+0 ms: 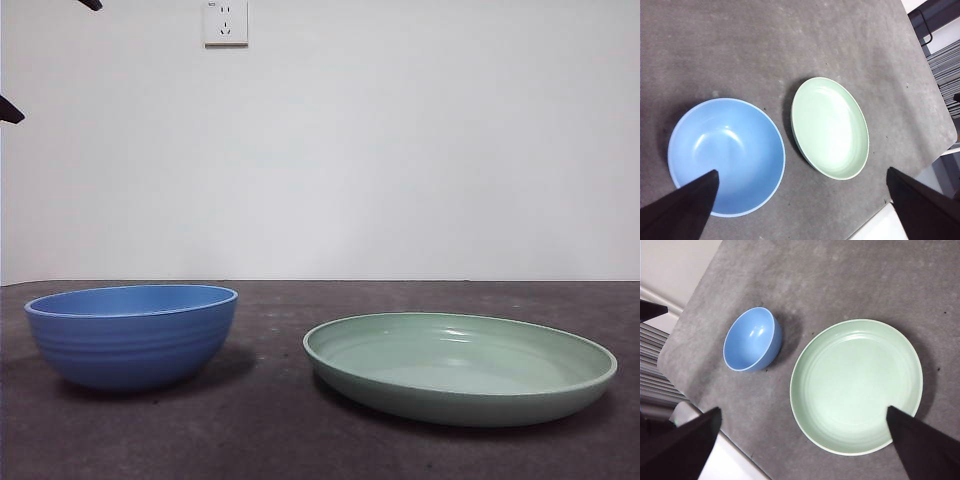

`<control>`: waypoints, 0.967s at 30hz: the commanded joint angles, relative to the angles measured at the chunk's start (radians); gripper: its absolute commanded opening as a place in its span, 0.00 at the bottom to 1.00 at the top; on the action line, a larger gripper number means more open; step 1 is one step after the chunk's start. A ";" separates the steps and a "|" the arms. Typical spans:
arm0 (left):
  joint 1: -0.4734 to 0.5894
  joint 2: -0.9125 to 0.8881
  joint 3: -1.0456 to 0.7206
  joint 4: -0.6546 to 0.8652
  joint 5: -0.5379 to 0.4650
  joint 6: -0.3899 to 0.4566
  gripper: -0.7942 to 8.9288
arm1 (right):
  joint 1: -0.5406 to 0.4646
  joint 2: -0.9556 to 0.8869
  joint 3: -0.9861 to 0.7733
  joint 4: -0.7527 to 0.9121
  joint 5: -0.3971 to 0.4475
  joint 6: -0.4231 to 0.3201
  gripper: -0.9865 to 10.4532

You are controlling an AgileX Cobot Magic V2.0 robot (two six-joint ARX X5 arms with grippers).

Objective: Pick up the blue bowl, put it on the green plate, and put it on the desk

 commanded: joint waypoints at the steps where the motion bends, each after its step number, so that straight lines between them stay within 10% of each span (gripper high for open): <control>1: -0.002 0.007 0.018 0.015 0.010 0.023 0.73 | 0.003 0.005 0.016 0.007 0.000 -0.028 0.61; 29: -0.007 0.375 0.018 0.056 -0.194 0.075 0.72 | 0.003 0.005 0.016 0.013 -0.004 -0.044 0.61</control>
